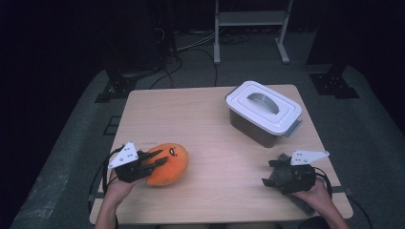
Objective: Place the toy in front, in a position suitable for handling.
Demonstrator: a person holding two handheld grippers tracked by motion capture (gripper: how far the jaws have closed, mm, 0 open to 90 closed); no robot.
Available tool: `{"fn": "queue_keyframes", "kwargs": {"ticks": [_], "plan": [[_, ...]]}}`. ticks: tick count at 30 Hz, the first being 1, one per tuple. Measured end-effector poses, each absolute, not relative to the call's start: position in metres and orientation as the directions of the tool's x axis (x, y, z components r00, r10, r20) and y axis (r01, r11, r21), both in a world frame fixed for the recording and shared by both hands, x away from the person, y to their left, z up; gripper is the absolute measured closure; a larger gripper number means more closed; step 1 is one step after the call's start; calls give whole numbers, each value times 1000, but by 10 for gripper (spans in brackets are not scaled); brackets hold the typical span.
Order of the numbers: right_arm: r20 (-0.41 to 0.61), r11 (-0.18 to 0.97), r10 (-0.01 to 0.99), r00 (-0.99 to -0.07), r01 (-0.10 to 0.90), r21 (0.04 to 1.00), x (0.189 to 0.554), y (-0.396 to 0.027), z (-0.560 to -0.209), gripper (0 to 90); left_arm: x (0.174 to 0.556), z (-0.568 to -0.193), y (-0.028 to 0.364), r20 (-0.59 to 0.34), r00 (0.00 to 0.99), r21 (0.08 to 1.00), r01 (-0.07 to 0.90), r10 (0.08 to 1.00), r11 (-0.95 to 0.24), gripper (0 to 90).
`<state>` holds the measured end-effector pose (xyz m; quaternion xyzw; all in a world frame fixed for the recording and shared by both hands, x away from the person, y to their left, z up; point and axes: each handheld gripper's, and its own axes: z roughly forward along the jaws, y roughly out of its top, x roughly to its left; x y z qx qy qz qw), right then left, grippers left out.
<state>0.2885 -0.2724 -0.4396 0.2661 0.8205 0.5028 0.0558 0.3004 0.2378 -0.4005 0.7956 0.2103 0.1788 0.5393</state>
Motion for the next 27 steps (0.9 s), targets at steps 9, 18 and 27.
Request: {"fn": "queue_keyframes", "kwargs": {"ticks": [9, 18, 27], "plan": [[176, 350, 493, -852, 379, 857, 288, -274, -439, 202, 313, -397, 196, 65, 894, 930, 107, 443, -352, 694], [173, 349, 494, -852, 377, 858, 288, -276, -439, 202, 319, -399, 162, 55, 929, 929, 87, 366, -360, 694], [171, 351, 499, -849, 379, 856, 288, -278, -439, 203, 323, -407, 132, 51, 954, 917, 72, 296, -392, 693]]}}
